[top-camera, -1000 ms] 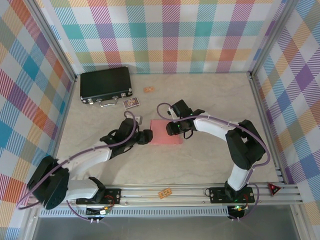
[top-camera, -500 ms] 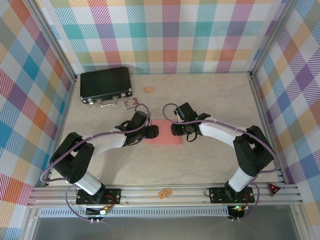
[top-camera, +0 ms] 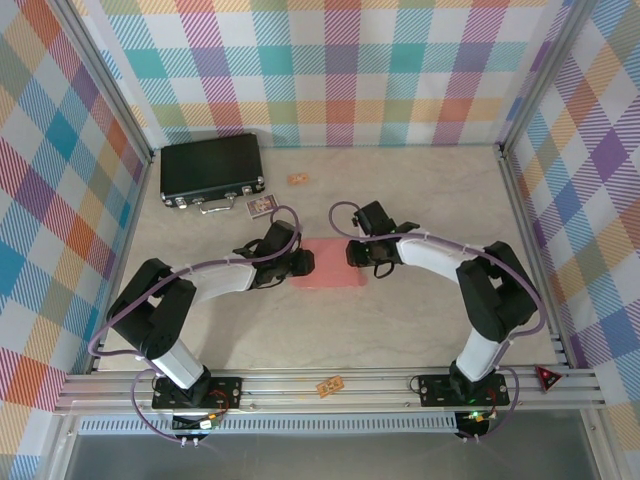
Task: Fold the paper box
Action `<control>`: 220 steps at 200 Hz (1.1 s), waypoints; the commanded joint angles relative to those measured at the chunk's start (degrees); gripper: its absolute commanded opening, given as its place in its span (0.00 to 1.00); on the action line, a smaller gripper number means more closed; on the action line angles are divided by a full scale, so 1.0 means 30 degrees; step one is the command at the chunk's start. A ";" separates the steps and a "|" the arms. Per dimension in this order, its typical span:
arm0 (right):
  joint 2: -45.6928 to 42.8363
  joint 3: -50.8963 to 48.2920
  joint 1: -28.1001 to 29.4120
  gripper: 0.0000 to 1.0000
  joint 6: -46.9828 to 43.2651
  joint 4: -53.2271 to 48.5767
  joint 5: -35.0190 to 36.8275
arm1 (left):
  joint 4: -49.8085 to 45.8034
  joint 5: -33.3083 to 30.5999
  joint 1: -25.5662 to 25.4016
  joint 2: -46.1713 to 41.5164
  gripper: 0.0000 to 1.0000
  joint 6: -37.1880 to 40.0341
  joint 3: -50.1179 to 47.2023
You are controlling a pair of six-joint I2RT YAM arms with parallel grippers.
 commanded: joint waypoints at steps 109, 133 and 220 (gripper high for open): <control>0.4801 0.5722 -0.0066 0.35 -0.6435 -0.2288 -0.1724 | 0.0126 0.1554 -0.2040 -0.1990 0.38 -0.5068 -0.2319; 0.4214 0.6686 -0.0498 0.41 -0.5929 -0.2883 -0.1764 | -0.0632 0.1155 -0.2105 -0.2742 0.44 -0.4889 -0.2200; -0.2415 0.1833 -0.2576 0.53 0.0794 -0.2282 -0.3685 | -0.5131 -0.1065 0.0974 -0.2554 0.66 0.1487 0.2089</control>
